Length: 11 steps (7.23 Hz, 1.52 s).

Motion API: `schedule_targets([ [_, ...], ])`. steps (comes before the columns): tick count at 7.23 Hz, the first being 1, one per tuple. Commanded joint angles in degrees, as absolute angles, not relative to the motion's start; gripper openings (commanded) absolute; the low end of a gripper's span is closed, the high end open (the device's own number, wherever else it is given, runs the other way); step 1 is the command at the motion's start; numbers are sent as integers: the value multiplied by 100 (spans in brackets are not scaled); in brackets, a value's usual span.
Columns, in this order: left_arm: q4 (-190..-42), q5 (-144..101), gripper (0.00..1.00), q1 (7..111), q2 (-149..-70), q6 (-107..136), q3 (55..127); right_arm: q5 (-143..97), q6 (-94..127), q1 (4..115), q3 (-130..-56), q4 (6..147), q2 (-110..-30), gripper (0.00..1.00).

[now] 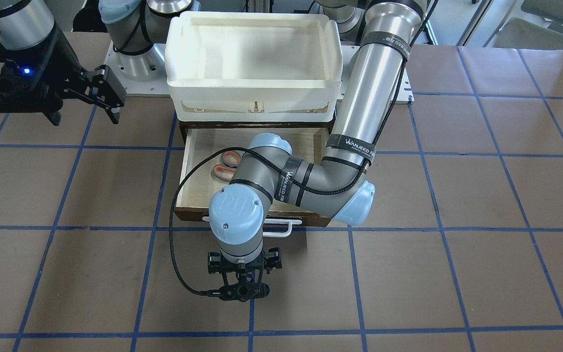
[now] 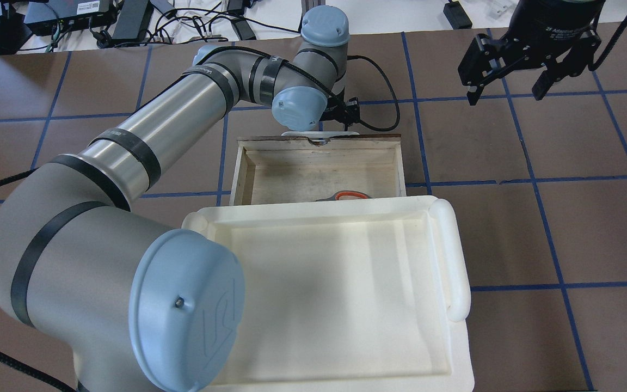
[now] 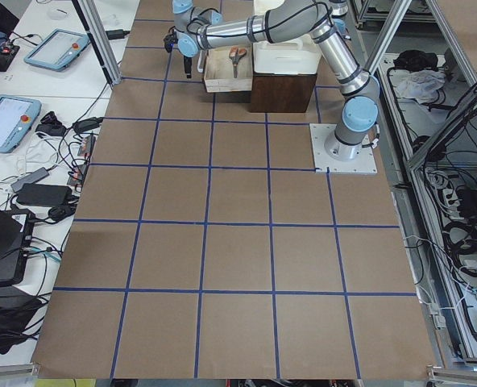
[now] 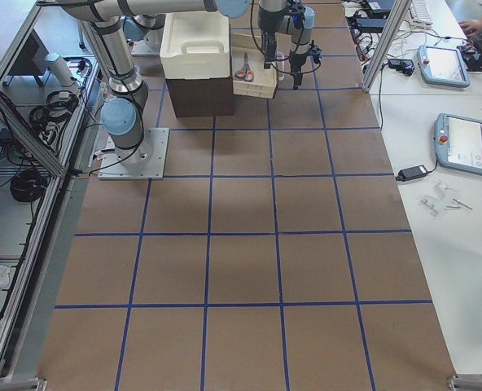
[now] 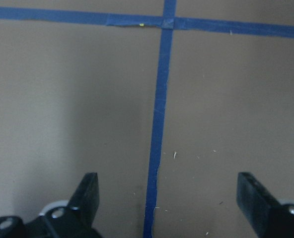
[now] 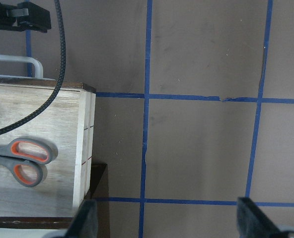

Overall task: Put scissors in drawer and close it
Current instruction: 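Reach the left gripper over the drawer's white handle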

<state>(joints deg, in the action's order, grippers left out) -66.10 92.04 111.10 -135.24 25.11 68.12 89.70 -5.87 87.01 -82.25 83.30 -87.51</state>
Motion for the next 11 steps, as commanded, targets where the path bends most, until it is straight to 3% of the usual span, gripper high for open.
schedule_targets([
  [1, -7046, 9176, 100, 11136, -13544, 2522, 6812, 8965, -606, 8701, -8227, 8341, -8719, 100],
  [11, -7664, 8921, 100, 11224, -13316, 2505, 6820, 8921, -826, 8701, -8227, 8350, -8675, 100],
])
